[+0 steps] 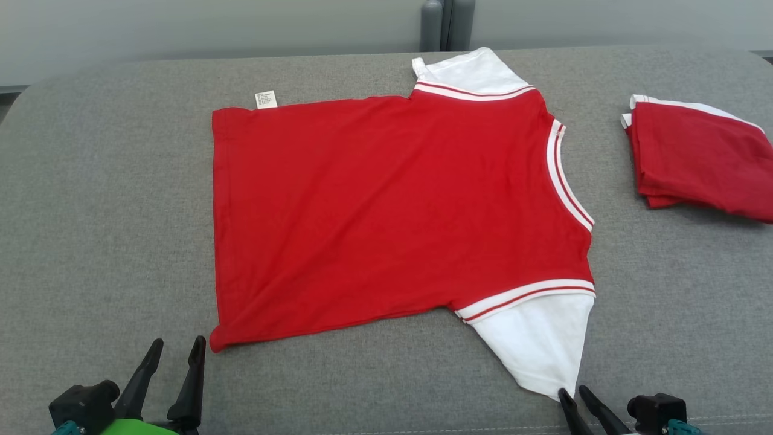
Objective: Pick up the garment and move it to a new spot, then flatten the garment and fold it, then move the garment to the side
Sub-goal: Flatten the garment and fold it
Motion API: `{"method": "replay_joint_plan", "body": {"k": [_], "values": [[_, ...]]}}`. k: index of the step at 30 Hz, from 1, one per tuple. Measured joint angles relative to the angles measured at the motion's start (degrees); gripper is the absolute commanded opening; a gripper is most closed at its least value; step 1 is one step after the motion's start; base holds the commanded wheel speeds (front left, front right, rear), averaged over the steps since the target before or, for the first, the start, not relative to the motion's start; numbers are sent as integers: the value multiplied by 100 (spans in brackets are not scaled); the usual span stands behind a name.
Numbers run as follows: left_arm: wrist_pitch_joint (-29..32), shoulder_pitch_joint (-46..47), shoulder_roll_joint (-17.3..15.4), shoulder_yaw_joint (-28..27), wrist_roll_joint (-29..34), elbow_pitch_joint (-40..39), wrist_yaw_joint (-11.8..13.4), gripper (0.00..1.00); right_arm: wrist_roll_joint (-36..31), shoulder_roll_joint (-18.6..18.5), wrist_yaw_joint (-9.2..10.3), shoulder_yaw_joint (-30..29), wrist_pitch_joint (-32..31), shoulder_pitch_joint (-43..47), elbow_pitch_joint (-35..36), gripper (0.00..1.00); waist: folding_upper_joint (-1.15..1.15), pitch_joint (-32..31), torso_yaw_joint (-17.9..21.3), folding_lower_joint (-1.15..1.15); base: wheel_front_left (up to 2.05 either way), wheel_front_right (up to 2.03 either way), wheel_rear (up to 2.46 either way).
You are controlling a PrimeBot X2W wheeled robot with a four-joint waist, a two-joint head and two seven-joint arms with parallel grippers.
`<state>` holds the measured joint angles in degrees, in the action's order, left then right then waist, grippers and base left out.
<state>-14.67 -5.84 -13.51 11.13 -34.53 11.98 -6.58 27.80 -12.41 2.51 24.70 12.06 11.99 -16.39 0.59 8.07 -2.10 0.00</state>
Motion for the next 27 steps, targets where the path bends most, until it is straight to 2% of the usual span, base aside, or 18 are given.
{"method": "replay_joint_plan", "body": {"k": [4,6,9,10,17,27], "values": [[0,36,-1,0,1,0,-4,100,2,33,-48,4,1,-155,-130,48,0,92,-36,0,0,0,0],[0,86,-2,15,4,7,-4,100,2,52,-91,8,1,-233,-181,35,0,130,-45,0,0,0,0],[1,153,-1,175,16,68,-5,100,2,79,-151,23,1,-364,-257,4,0,181,-51,0,0,0,0],[22,153,8,240,15,100,-33,100,2,92,-168,31,1,-404,-277,0,0,189,-52,0,0,0,0],[101,208,8,423,-1,245,-49,100,0,96,-298,87,1,-580,-426,0,0,229,12,0,0,0,0],[205,478,7,593,-58,564,-52,100,1,152,-353,80,44,-690,-554,0,0,269,86,0,0,0,0]]}}
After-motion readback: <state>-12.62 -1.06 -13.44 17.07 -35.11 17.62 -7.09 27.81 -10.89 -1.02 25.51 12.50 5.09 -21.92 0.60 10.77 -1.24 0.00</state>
